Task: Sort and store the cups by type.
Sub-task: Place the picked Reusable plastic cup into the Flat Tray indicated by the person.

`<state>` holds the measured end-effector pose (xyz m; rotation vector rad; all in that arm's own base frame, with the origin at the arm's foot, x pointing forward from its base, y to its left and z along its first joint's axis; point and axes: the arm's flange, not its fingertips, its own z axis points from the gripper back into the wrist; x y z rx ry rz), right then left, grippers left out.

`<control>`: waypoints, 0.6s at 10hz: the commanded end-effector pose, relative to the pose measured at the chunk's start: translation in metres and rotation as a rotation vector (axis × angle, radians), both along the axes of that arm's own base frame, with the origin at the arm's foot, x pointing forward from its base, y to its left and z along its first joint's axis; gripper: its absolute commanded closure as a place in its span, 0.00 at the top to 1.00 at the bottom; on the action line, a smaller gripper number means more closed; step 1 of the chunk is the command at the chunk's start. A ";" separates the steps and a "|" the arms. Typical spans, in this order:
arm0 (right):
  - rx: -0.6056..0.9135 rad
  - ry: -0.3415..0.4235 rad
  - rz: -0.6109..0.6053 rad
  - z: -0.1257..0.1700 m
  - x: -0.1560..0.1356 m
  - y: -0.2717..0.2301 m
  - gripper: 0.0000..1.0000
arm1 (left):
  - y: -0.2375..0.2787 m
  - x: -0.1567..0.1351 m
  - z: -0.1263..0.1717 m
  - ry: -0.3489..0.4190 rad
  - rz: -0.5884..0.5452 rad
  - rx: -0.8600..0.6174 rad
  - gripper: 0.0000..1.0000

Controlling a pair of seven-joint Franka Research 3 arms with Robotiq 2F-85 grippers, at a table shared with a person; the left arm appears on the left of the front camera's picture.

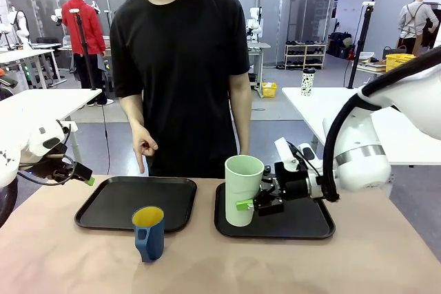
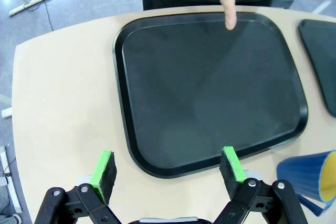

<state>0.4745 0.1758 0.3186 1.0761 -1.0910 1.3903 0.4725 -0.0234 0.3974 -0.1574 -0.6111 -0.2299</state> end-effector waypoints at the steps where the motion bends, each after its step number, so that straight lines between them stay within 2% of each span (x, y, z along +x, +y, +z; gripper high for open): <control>1: -0.046 0.034 -0.036 0.006 0.020 0.019 0.86 | 0.000 -0.001 0.002 -0.004 0.001 -0.001 1.00; 6: -0.133 -0.008 -0.039 0.016 0.081 0.089 0.86 | 0.000 -0.001 0.002 -0.004 0.001 -0.001 1.00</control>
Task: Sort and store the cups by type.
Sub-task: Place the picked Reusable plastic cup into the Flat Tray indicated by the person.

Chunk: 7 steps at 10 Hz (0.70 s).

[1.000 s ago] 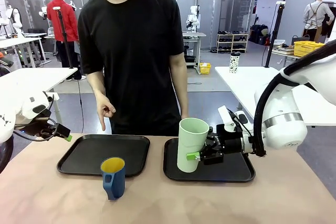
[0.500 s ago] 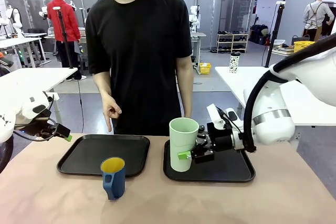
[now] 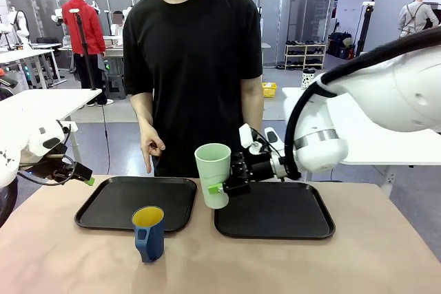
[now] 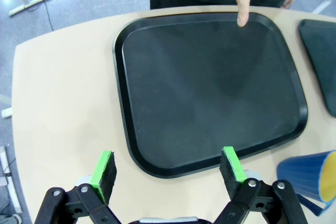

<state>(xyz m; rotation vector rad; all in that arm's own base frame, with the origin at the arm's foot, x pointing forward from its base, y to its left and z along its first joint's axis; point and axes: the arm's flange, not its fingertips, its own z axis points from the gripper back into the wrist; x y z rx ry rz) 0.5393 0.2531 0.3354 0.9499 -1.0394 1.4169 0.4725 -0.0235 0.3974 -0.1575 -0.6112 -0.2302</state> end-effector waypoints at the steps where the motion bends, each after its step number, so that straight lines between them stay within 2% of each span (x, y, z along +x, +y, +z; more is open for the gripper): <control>1: -0.037 0.008 0.013 -0.001 0.028 0.027 0.86 | 0.000 -0.001 0.002 -0.004 0.001 -0.001 1.00; 7: 0.079 -0.029 0.052 -0.018 0.073 0.103 0.86 | 0.000 -0.001 0.002 -0.004 0.001 -0.001 1.00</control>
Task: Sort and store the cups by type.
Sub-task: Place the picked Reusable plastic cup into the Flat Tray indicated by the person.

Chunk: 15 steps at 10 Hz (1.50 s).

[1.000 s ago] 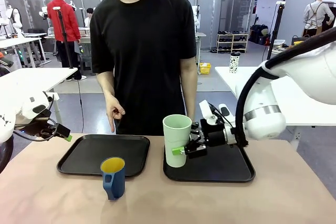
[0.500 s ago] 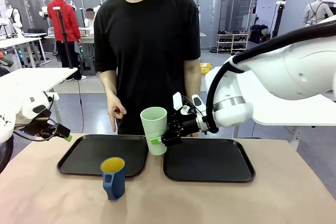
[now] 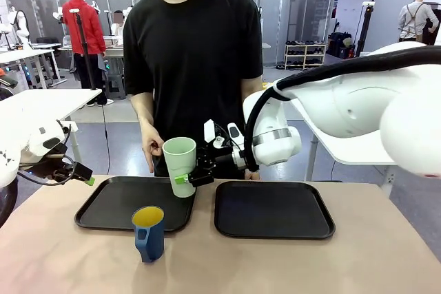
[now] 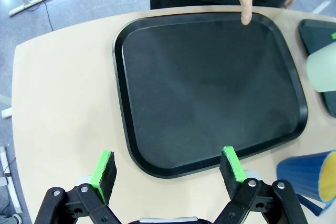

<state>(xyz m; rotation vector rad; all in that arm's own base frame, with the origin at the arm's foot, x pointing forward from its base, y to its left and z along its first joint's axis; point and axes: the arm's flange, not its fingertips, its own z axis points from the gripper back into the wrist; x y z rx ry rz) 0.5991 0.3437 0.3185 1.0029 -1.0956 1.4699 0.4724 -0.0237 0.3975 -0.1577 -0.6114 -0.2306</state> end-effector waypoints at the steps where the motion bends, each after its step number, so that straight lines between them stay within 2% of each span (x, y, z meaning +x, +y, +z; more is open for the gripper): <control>1: 0.022 0.009 0.000 -0.005 0.018 0.023 0.86 | 0.000 -0.001 0.002 -0.004 0.002 -0.001 1.00; 7: 0.007 0.040 0.033 -0.037 0.046 0.088 0.86 | 0.000 -0.001 0.002 -0.004 0.002 -0.001 1.00; 10: 0.018 0.066 0.032 -0.051 0.056 0.096 0.86 | 0.000 -0.001 0.002 -0.004 0.002 -0.001 1.00; 15: -0.013 0.090 0.035 -0.065 0.057 0.097 0.86 | 0.000 -0.001 0.002 -0.004 0.002 -0.001 1.00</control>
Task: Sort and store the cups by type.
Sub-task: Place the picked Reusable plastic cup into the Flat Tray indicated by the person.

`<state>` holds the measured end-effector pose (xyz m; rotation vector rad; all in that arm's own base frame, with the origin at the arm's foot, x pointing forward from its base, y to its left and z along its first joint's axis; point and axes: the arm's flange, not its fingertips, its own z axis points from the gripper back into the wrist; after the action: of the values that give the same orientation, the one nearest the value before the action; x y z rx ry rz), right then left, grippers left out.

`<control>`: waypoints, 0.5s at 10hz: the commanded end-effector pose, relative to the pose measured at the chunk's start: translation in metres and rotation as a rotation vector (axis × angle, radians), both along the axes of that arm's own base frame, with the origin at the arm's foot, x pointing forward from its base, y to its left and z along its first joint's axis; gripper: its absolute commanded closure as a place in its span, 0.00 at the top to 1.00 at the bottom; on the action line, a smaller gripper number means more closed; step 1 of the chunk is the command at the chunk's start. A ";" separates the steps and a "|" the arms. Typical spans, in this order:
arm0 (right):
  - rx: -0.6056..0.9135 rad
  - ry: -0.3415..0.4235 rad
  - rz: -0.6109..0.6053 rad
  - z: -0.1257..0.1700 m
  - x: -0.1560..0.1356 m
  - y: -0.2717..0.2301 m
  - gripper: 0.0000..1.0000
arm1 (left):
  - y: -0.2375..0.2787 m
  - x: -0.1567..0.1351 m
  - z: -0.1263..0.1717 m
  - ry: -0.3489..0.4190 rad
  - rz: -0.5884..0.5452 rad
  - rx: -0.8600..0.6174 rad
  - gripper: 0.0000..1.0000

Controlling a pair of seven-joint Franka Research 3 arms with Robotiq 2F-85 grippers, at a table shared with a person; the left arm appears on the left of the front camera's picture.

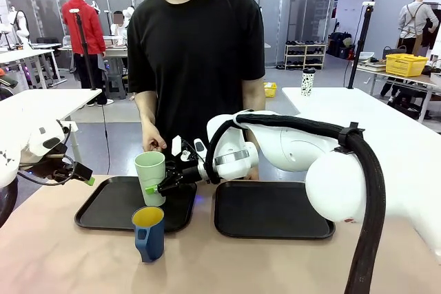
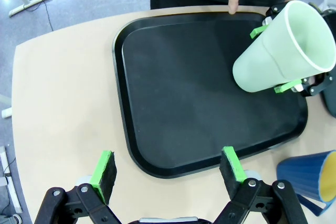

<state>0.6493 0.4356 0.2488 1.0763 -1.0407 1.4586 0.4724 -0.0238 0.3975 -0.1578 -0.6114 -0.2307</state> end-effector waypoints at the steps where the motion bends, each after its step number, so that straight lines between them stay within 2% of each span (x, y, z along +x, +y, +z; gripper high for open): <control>1: -0.021 0.028 -0.006 0.003 0.007 0.005 0.86 | 0.000 -0.001 0.002 -0.004 0.002 -0.001 1.00; 5: -0.022 0.036 -0.006 -0.004 0.008 0.003 0.88 | 0.000 -0.001 0.002 -0.004 0.002 -0.001 1.00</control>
<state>0.6491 0.4343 0.2415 1.0779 -1.0296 1.4519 0.4724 -0.0238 0.3975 -0.1578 -0.6114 -0.2307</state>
